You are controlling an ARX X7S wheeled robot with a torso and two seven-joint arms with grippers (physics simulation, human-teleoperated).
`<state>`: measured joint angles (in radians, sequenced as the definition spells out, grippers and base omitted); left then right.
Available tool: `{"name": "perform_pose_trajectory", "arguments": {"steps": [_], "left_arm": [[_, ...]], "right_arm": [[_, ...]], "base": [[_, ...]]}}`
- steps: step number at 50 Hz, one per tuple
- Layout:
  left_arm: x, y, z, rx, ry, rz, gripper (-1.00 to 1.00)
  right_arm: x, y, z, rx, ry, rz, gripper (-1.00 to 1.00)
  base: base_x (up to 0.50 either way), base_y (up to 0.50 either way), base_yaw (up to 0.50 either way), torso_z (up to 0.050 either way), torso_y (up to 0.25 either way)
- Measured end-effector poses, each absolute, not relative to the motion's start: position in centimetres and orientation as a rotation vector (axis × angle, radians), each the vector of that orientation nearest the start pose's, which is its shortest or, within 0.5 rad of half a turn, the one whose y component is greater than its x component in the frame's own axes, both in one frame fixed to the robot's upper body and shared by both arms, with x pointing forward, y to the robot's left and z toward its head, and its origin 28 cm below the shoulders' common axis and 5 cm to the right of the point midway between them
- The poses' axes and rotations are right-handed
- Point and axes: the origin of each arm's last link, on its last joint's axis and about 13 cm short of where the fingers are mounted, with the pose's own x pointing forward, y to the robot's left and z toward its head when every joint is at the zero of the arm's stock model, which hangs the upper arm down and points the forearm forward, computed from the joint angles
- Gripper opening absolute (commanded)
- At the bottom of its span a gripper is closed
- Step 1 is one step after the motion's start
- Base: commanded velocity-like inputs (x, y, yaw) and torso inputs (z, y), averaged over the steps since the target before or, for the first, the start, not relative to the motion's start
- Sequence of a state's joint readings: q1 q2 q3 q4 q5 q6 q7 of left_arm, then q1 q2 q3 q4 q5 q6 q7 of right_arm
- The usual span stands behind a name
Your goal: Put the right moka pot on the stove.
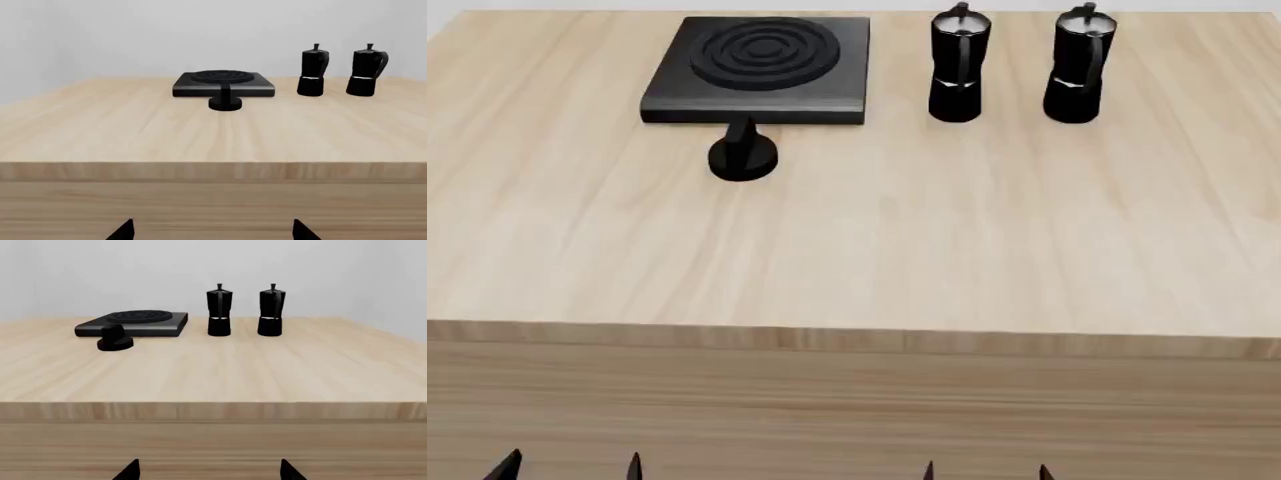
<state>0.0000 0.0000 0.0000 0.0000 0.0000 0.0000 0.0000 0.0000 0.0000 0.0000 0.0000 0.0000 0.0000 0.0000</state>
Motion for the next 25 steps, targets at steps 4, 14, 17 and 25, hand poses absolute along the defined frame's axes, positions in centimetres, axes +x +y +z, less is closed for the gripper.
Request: {"name": "perform_pose_trajectory", "arguments": {"steps": [4,14,17,25], "left_arm": [[20.71,20.33,0.92,0.008,0.007,-0.003,1.0],[20.95,20.45,1.16,-0.009,-0.001,0.009,1.0],[20.94,20.48,1.19,-0.008,-0.006,0.009,1.0],[20.97,20.52,1.27,-0.005,-0.007,0.005,1.0]], "right_arm": [[20.78,-9.64,1.13,-0.014,0.002,-0.003,1.0],[21.04,-9.61,0.85,0.004,0.004,-0.003,1.0],[21.08,-9.61,0.79,0.009,0.002,-0.003,1.0],[21.1,-9.64,0.99,0.01,0.001,-0.002,1.0]], "base": [[0.0,0.0,0.0,0.0,0.0],[0.0,0.0,0.0,0.0,0.0],[0.0,0.0,0.0,0.0,0.0],[0.0,0.0,0.0,0.0,0.0]]}}
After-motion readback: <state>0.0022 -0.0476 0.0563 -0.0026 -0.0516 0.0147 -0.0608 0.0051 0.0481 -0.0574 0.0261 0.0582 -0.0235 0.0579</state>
